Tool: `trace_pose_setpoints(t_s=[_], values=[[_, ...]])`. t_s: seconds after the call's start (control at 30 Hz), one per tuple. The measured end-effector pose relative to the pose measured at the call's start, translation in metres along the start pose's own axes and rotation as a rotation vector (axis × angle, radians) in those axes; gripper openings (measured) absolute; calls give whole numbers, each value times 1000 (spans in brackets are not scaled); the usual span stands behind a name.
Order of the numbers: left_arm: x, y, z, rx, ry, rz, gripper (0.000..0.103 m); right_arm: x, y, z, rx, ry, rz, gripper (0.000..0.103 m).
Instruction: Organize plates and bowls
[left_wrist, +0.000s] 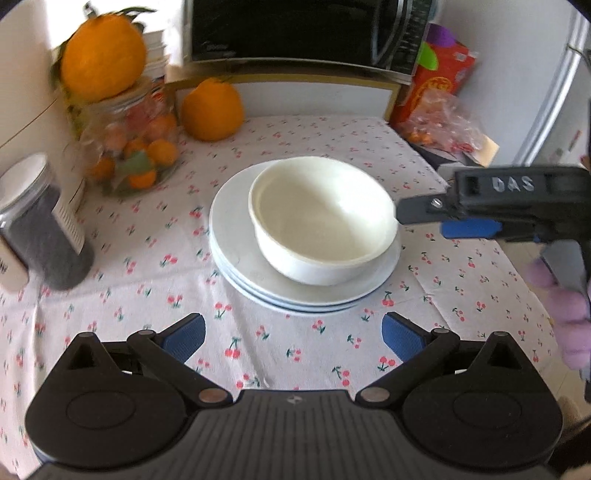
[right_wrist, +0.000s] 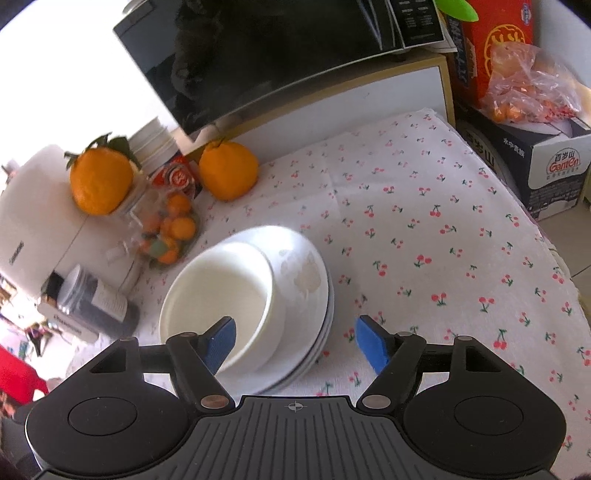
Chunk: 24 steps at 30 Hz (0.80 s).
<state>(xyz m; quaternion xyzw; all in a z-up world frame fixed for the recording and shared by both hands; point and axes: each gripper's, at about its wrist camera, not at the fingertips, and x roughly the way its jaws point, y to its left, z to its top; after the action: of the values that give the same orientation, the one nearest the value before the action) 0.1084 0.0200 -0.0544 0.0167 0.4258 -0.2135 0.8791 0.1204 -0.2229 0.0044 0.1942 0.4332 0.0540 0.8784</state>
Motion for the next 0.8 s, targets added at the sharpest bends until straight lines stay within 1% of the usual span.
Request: trace_pose_setpoints(t_s=[0.17, 0.27, 0.47, 0.5, 0.57, 0.7, 0.8], values=[[-2, 3, -6, -75, 35, 73, 101, -7, 9, -10, -62, 33, -45, 73], [-5, 1, -10, -98, 46, 120, 101, -10, 14, -18, -97, 62, -74, 73], [-12, -7, -19, -119, 57, 233, 102, -16, 25, -34, -142, 104, -88, 73], [-13, -9, -20, -119, 57, 244, 102, -17, 26, -36, -145, 112, -92, 74], [-16, -10, -20, -129, 54, 262, 102, -18, 28, -40, -148, 119, -103, 80], [-23, -12, -20, -159, 46, 280, 102, -22, 28, -45, -150, 117, -136, 83], [-23, -14, -20, -171, 56, 292, 103, -21, 24, -46, -130, 123, -163, 85]])
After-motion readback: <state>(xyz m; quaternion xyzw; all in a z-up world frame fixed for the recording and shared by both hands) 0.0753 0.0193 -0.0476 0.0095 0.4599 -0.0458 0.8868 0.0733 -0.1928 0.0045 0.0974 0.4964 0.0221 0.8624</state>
